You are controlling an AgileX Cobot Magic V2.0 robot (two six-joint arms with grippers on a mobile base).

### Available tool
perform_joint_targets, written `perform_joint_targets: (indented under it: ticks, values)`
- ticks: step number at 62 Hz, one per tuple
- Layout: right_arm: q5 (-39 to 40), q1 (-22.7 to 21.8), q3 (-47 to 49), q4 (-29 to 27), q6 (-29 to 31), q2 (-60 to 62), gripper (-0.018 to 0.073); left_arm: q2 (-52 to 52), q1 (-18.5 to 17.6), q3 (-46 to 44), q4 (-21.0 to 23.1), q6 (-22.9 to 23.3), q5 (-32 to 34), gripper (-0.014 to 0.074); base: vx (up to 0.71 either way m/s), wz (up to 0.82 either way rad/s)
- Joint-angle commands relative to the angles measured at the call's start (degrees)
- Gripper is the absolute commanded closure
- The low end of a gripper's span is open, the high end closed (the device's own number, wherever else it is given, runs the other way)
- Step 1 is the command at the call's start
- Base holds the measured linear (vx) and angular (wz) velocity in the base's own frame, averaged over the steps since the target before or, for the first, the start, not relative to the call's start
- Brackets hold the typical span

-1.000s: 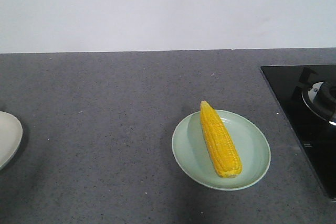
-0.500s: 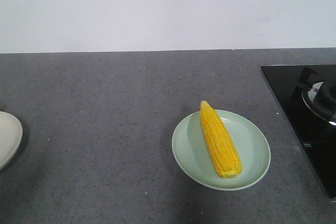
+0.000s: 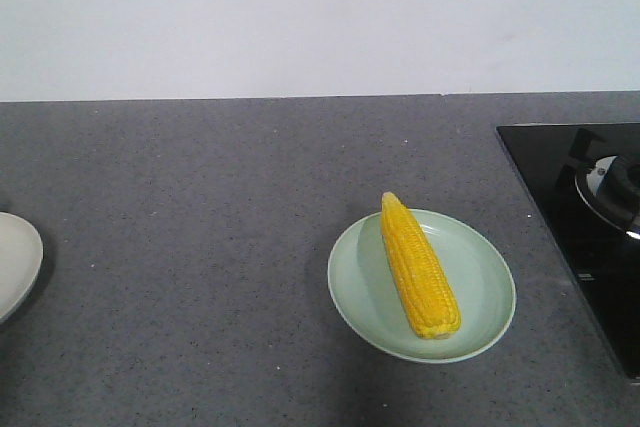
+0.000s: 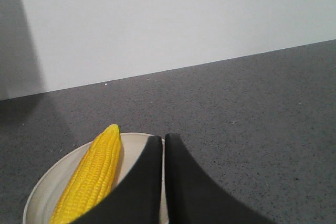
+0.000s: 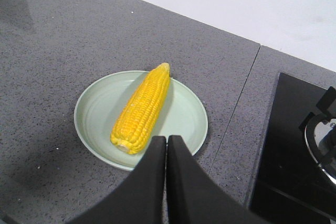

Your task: Distribute corn equally

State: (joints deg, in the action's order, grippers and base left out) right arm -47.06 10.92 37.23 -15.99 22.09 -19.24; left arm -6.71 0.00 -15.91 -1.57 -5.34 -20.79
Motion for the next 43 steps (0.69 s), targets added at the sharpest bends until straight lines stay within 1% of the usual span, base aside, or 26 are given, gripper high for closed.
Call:
perform_joint_targets:
  ticks: [1,9,13,20,23,32,43]
  values:
    - [3.6,-0.2,1.3,-0.4,0.3,-0.7,0.0563,3.4,-0.2,3.7,-1.0,1.3,8.5,0.0603,0.00,0.00]
    - [3.6,-0.2,1.3,-0.4,0.3,-0.7,0.0563,8.7,-0.2,11.4,-0.5,1.5,12.6,0.0603,0.00,0.00]
    - [3.4,-0.2,1.3,-0.4,0.3,-0.7,0.0563,8.1,-0.2,14.3,-0.5,2.7,15.4,0.0603,0.00,0.00]
    - [3.4,-0.2,1.3,-0.4,0.3,-0.7,0.0563,8.3,-0.2,17.3,-0.6,4.5,18.2,0.0603,0.00,0.00]
    - [3.4,-0.2,1.3,-0.4,0.3,-0.7,0.0563,8.3,-0.2,17.7,-0.6,4.7,18.7,0.0603,0.00,0.00]
    - [3.4,-0.2,1.3,-0.4,0.3,-0.7,0.0563,8.3,-0.2,17.7,-2.5,4.7,19.4,0.0603,0.00,0.00]
    - [3.4,-0.2,1.3,-0.4,0.3,-0.7,0.0563,8.3,-0.2,17.7,-2.0,5.8,19.6,0.0603,0.00,0.00]
